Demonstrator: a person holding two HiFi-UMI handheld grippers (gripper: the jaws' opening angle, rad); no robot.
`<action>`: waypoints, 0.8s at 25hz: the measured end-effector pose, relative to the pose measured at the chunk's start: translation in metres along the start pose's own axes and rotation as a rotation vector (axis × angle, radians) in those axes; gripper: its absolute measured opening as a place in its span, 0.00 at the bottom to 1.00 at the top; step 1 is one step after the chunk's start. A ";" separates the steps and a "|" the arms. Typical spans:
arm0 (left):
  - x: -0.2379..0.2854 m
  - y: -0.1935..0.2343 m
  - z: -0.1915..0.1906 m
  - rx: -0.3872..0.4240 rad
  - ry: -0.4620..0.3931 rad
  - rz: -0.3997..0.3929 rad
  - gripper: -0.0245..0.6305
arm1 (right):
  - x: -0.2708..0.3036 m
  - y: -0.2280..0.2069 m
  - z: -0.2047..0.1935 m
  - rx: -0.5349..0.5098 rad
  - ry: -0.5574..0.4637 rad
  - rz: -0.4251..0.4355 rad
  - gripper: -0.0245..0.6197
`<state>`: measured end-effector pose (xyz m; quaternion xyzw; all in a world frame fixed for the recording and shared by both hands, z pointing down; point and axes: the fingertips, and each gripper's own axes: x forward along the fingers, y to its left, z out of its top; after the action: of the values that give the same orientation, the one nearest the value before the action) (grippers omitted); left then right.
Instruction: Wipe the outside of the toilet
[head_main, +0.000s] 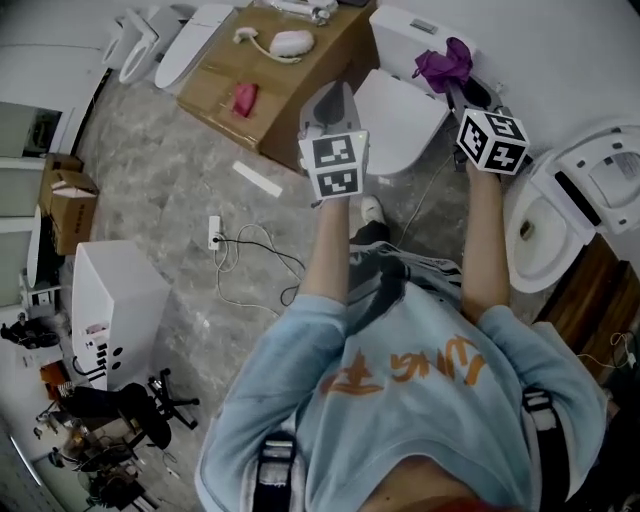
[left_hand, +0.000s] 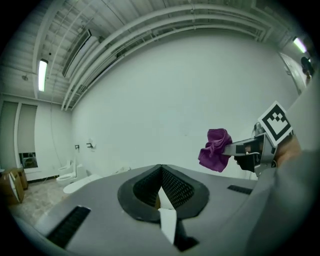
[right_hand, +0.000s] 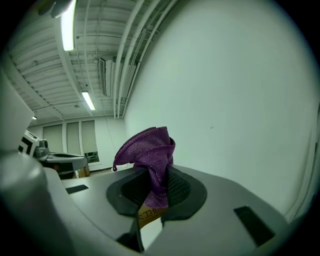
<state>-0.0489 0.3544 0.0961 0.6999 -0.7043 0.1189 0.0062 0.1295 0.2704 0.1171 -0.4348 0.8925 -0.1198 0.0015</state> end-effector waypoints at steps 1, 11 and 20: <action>0.012 0.010 -0.005 -0.007 0.017 -0.010 0.07 | 0.015 0.005 -0.005 0.007 0.008 0.003 0.15; 0.133 0.064 -0.039 -0.072 0.073 -0.154 0.07 | 0.134 0.002 -0.031 -0.019 0.120 -0.108 0.15; 0.183 0.079 -0.056 -0.208 0.106 -0.224 0.07 | 0.170 0.003 -0.027 -0.143 0.222 -0.150 0.15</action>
<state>-0.1393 0.1836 0.1697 0.7624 -0.6290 0.0806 0.1288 0.0189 0.1462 0.1594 -0.4835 0.8584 -0.1028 -0.1370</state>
